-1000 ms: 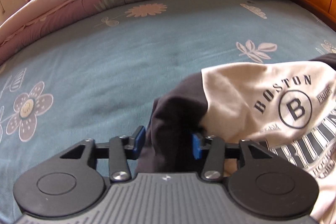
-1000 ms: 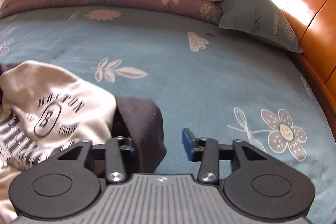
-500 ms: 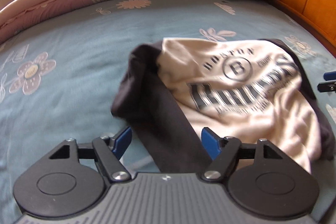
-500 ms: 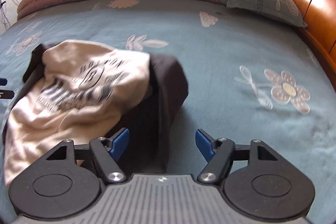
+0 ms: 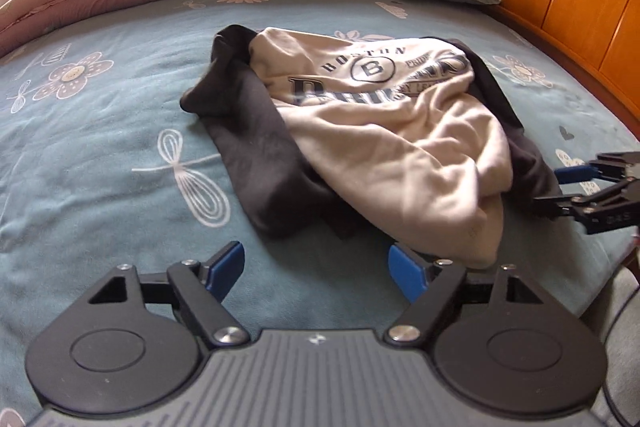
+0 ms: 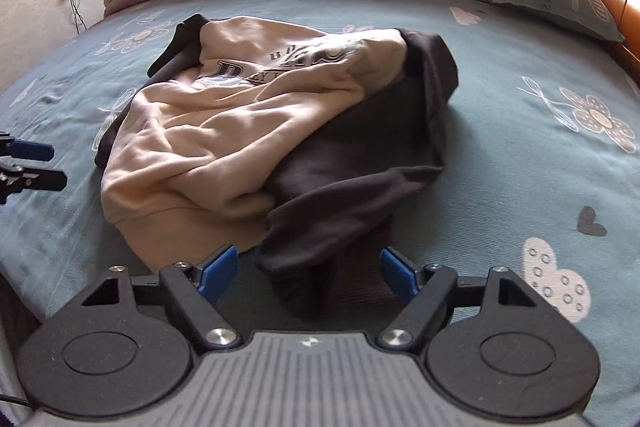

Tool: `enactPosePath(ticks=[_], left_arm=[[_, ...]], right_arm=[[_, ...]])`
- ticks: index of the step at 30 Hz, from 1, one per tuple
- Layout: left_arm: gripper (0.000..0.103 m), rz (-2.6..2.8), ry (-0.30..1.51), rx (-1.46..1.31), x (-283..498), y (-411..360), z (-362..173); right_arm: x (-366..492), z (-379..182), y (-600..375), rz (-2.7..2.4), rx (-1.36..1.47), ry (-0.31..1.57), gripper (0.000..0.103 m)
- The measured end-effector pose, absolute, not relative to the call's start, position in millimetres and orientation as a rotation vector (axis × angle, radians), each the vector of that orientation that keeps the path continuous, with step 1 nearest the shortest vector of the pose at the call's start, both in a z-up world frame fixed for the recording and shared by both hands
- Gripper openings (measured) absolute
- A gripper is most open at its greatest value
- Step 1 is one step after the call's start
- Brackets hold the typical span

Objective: Fold clothes

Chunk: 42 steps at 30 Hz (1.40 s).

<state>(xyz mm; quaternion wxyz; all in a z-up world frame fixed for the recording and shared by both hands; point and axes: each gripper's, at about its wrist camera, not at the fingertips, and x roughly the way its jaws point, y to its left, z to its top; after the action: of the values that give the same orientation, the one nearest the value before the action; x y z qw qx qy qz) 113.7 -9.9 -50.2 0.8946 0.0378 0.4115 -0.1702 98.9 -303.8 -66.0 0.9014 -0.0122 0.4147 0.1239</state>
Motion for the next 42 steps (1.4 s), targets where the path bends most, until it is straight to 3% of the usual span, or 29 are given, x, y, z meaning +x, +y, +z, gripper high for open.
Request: enactPosePath(ticks=[5,7,10,21,30,32,37,42], left_arm=[[0.080,-0.374,0.844,0.088,108,-21,-46],[0.080,-0.374,0.838,0.088,109,-23,-43],[0.080,-0.374,0.836,0.077,112,-24,-41],[0.081,-0.368,0.848,0.085,121,-32,-42],[0.081,-0.348,0.856,0.090,131,-38,-41],[0.081,-0.344,0.860,0.089,133,-39,-42],[0.081,-0.337,0.866,0.098,135,-41,-41],[0.082,-0.329,0.864,0.104,138,-42,-39]], right_arm=[[109,-84,-293,0.227,-0.108,0.864,0.059],[107,-82,-296,0.218,-0.143,0.851,0.030],[106,-65,-311,0.194,-0.152,0.811,0.023],[150,-3,-432,-0.094,-0.139,0.772,0.023],[208,10,-561,-0.283,0.041,0.860,0.024],[220,6,-579,-0.323,0.086,0.866,0.027],[239,-7,-603,-0.398,0.167,0.854,0.053],[233,-17,-614,-0.396,0.234,0.849,0.053]])
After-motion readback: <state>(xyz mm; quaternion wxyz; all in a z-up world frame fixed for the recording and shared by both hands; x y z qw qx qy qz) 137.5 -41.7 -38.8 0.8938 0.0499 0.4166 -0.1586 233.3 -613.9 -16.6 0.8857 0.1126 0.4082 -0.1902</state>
